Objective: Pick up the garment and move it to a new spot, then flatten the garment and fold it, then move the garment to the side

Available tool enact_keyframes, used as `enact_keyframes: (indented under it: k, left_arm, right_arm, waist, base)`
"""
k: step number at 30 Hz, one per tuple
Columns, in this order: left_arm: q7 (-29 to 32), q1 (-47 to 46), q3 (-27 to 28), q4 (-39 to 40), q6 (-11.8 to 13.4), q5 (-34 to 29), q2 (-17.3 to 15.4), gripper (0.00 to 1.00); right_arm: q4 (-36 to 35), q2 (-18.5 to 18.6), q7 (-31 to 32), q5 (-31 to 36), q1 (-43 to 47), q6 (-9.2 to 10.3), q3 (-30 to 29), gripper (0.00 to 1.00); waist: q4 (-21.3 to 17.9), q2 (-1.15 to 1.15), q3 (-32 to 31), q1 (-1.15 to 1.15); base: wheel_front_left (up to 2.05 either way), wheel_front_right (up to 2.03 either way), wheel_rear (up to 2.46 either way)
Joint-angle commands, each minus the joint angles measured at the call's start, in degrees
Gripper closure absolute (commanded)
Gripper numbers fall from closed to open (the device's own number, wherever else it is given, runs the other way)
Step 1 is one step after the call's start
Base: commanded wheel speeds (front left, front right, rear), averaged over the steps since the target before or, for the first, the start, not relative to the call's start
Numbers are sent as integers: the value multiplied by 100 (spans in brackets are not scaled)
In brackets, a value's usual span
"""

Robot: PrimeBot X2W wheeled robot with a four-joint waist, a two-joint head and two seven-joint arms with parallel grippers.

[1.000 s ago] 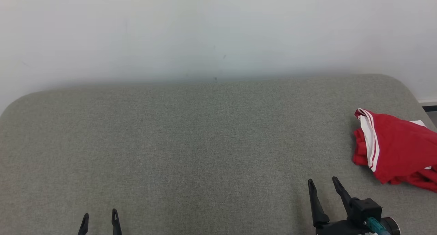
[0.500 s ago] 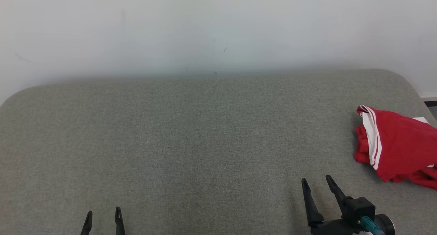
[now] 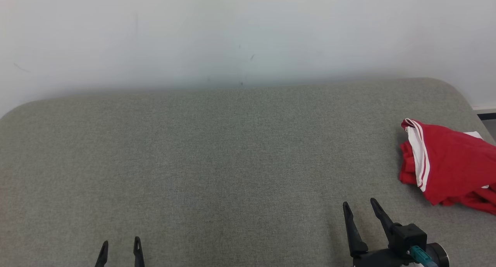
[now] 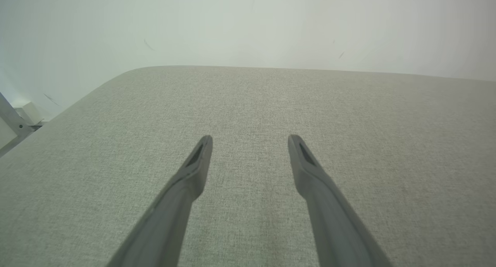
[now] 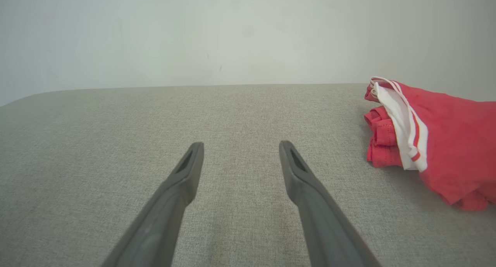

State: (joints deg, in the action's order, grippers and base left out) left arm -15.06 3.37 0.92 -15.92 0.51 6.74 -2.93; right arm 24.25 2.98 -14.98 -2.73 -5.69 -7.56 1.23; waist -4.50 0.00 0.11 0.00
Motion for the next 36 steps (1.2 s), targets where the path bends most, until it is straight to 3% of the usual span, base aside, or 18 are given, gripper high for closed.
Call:
enact_keyframes:
  k: [1,19,21,30,31,36]
  left_arm:
    - [-13,10,5,-19,5,-4,7,0]
    - [-13,52,38,23,-56,157,6,0]
    - [-12,33,69,14,-66,155,-6,0]
    - [-14,-19,11,-32,-123,252,2,0]
    - [1,1,-5,-32,-135,258,7,100]
    - [17,53,-18,-277,-152,267,33,100]
  right_arm:
    - [-2,-13,-23,-52,58,18,11,0]
    - [-150,-14,-23,-232,70,18,54,0]
    - [-148,-13,-23,-224,38,9,68,0]
    - [-154,-11,-23,-246,43,17,47,0]
    - [-129,-4,1,-205,6,2,40,100]
    - [109,-13,40,-208,152,1,33,100]
  waist:
    - [3,0,4,0]
    - [8,0,-2,0]
    - [-361,0,21,0]
    - [-385,0,54,0]
    - [-384,0,52,0]
    - [-385,0,52,0]
  base:
    - [0,0,0]
    - [0,0,0]
    - [0,0,0]
    - [0,0,0]
    - [0,0,0]
    - [0,0,0]
